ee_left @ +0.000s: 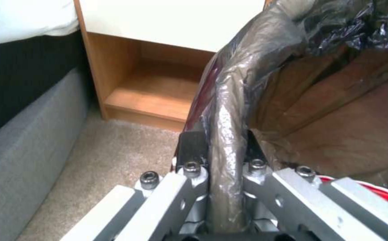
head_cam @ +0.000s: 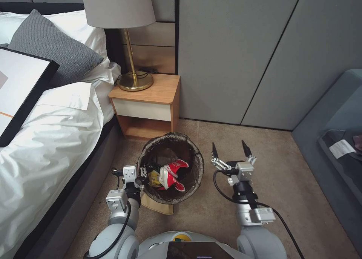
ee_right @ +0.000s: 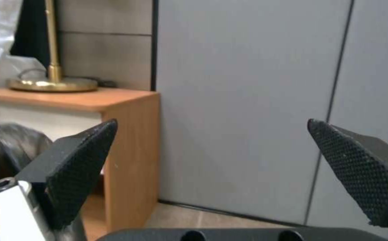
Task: Pick up the trash bin, then pick up the garbage from the floor and place it into the trash bin.
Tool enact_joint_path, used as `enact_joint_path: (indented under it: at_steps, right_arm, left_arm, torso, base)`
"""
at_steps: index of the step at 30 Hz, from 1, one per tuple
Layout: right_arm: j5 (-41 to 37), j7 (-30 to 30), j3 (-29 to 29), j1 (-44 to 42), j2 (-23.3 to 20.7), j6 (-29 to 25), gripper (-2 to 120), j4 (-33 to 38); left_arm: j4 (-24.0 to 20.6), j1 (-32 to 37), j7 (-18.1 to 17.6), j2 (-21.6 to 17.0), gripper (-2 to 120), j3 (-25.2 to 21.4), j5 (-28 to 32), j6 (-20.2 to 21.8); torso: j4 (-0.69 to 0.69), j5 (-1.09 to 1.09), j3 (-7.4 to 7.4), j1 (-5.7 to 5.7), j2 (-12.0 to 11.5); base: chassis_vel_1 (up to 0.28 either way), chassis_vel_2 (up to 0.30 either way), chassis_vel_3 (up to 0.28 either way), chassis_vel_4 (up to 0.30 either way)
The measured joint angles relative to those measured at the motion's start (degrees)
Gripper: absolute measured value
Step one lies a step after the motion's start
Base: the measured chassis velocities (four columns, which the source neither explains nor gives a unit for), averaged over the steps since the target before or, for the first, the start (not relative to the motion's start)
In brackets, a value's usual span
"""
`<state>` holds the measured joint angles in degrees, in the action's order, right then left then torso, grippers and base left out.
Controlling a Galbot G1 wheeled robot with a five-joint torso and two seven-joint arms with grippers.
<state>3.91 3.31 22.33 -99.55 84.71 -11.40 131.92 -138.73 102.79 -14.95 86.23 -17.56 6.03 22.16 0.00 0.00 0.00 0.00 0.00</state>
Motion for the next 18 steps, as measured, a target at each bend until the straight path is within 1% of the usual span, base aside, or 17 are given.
enact_joint_path:
  at_steps: [2, 3, 4, 6, 9, 18]
  right_arm:
    - [1.44, -0.05, 1.7, -2.97, 2.39, -1.61, 100, 0.37]
    - [1.95, -0.13, 2.64, -4.13, 2.88, -2.95, 100, 0.22]
    - [1.95, -0.13, 2.64, -4.13, 2.88, -2.95, 100, 0.22]
    - [1.96, -0.19, 4.83, -6.05, 2.9, -5.22, 100, -0.61]
    - [1.31, -0.31, 5.98, -6.31, 2.78, -6.11, 100, -1.05]
    - [0.1, -0.76, 6.15, -5.5, 2.61, -6.15, 100, -1.67]
  left_arm:
    - [0.0, 0.0, 0.0, 0.0, 2, 0.0, 0.0, 0.0]
    - [0.0, 0.0, 0.0, 0.0, 2, 0.0, 0.0, 0.0]
    - [0.0, 0.0, 0.0, 0.0, 2, 0.0, 0.0, 0.0]
    - [0.0, 0.0, 0.0, 0.0, 2, 0.0, 0.0, 0.0]
    - [0.0, 0.0, 0.0, 0.0, 2, 0.0, 0.0, 0.0]
    - [0.0, 0.0, 0.0, 0.0, 2, 0.0, 0.0, 0.0]
  torso:
    - [0.01, -0.01, 0.0, 0.0, 0.0]
    - [0.0, -0.01, 0.0, 0.0, 0.0]
    - [0.0, -0.01, 0.0, 0.0, 0.0]
    - [0.0, 0.0, 0.0, 0.0, 0.0]
    - [0.01, 0.0, 0.0, 0.0, 0.0]
    - [0.0, 0.01, 0.0, 0.0, 0.0]
  base:
    - [0.0, 0.0, 0.0, 0.0]
    - [0.0, 0.0, 0.0, 0.0]
    - [0.0, 0.0, 0.0, 0.0]
    - [0.0, 0.0, 0.0, 0.0]
    - [0.0, 0.0, 0.0, 0.0]
    - [0.0, 0.0, 0.0, 0.0]
